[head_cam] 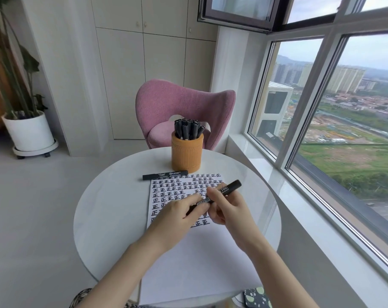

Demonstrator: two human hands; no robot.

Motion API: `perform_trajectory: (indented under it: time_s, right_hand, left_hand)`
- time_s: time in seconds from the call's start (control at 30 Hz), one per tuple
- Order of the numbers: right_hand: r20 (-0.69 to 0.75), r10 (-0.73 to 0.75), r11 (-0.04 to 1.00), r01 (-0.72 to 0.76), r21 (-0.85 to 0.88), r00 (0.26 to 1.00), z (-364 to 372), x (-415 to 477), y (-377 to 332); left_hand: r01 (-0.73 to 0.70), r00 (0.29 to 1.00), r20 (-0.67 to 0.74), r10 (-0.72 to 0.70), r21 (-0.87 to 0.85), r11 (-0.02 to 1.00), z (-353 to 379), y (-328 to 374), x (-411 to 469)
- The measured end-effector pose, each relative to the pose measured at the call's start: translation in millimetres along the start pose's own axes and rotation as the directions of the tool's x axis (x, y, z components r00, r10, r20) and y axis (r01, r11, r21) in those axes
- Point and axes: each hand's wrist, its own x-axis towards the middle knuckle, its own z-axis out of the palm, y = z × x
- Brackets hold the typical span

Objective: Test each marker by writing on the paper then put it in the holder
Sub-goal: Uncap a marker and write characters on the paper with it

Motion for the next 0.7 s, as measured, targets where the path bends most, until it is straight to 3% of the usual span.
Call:
perform_trajectory:
  time_s: [0.27,0.53,0.7]
  right_hand:
    - [0.069,-0.032,0.999,0.033,-0.012,0.997,3.8,-5.2,-1.9]
    - [0.057,0.053,0.998,-0.055,0.031,0.997,4.0,-2.6,-2.5]
    - [-0.156,0.071,0.991,-0.051,0.127,0.985,-12.4,2.4,5.3]
  left_hand:
    - [0.074,0.996,0.075,-0.051,-0.34,0.938,-5.2,3.2,-6.7]
    - [0.032,0.998,0.057,-0.021,-0.195,0.98,-5.1,-5.3,-7.0]
    - [0.11,0.993,-0.015,-0.119,-0.285,0.952,-9.5,-29.2,-15.8]
